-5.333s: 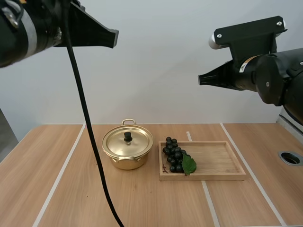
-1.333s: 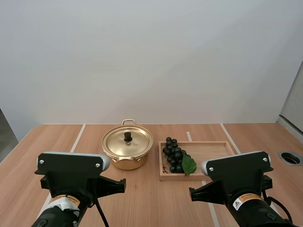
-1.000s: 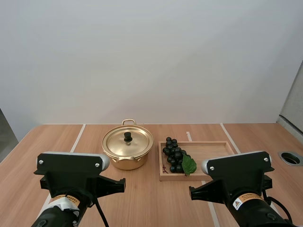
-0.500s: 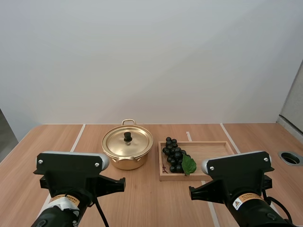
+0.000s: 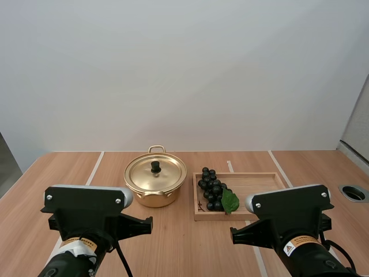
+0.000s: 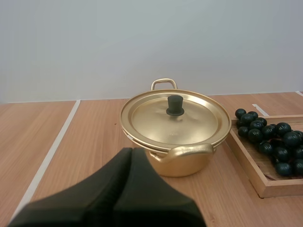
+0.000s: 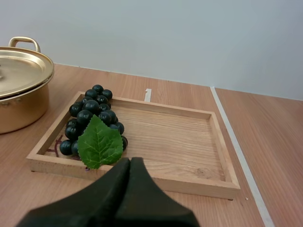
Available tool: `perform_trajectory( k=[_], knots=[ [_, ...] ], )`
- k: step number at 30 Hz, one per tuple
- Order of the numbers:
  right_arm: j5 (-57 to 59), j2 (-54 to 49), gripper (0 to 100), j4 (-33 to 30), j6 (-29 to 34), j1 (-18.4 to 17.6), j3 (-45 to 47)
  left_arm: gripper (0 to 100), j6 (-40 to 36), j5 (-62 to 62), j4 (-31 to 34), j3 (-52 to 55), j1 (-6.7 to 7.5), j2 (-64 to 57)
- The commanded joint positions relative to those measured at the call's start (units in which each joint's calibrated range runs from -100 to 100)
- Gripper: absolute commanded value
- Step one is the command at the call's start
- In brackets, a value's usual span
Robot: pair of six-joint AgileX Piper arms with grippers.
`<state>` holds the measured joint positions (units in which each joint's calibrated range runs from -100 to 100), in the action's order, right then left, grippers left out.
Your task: Open the pot, put the pineapple inside, and close it
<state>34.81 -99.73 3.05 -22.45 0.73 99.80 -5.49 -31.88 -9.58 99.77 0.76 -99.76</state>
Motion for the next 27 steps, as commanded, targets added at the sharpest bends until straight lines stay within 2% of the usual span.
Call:
perform_trajectory(
  k=[1,27],
  knots=[
    [-1.7,-0.3,0,0.3,0.1,-0.1,0.2,0,-0.4,0.6,-0.9,0.2,-0.04,-0.2],
    [-1.7,-0.3,0,0.0,0.1,-0.1,0.2,0,-3.0,0.1,-0.9,0.2,-0.04,-0.2]
  ],
)
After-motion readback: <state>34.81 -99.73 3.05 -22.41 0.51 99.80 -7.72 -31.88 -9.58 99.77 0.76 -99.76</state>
